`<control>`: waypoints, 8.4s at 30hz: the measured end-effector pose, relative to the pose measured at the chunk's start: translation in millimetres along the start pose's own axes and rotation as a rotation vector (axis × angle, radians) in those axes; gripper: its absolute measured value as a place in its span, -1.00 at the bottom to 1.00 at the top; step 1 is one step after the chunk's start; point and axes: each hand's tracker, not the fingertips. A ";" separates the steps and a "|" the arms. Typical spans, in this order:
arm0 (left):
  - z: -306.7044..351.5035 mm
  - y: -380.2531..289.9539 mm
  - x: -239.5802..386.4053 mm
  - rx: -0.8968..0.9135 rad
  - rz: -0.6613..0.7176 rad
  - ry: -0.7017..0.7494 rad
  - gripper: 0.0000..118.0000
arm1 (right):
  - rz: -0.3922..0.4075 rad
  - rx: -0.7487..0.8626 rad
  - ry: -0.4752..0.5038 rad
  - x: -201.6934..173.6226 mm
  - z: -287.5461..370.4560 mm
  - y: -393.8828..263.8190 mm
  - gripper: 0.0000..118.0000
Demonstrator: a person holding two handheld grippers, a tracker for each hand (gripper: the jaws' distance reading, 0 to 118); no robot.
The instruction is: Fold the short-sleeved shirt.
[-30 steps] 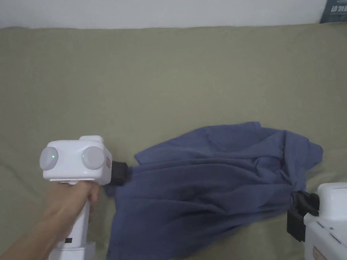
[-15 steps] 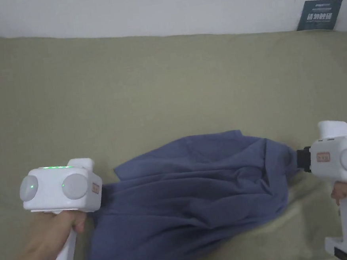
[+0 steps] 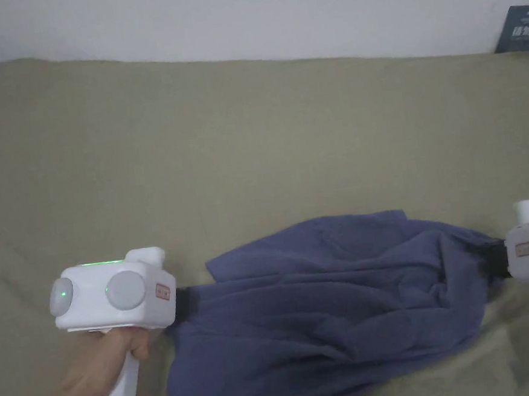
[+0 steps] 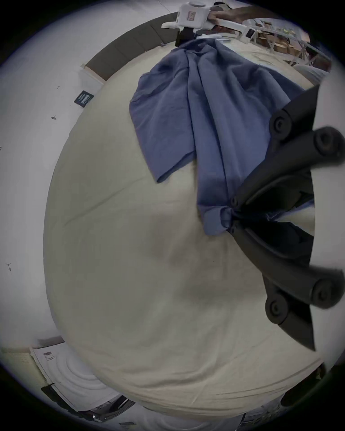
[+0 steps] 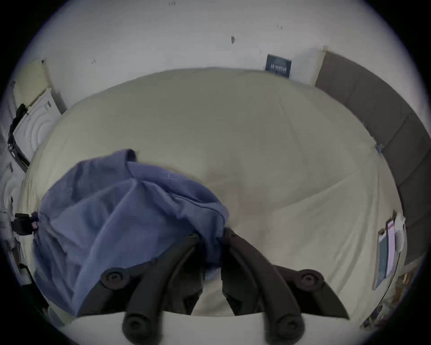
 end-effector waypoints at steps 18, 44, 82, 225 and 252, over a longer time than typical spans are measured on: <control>304.2 28.6 -5.2 0.463 -0.038 0.039 -0.89 | 0.054 0.519 -0.061 30.9 276.6 48.5 -0.77; 221.1 240.9 84.5 0.684 -0.064 0.324 -0.89 | 0.016 0.643 -0.238 29.6 199.5 248.9 -0.77; 107.5 -165.0 -12.1 0.164 -0.022 0.107 0.03 | -0.121 0.132 -0.091 68.4 140.2 -207.3 0.93; 295.0 392.3 131.5 0.805 -0.145 0.444 -0.94 | 0.031 0.827 -0.238 12.3 291.8 403.0 -0.83; 0.6 130.4 48.7 0.462 -0.170 0.284 -0.94 | -0.029 0.407 -0.086 23.2 28.0 60.3 -0.83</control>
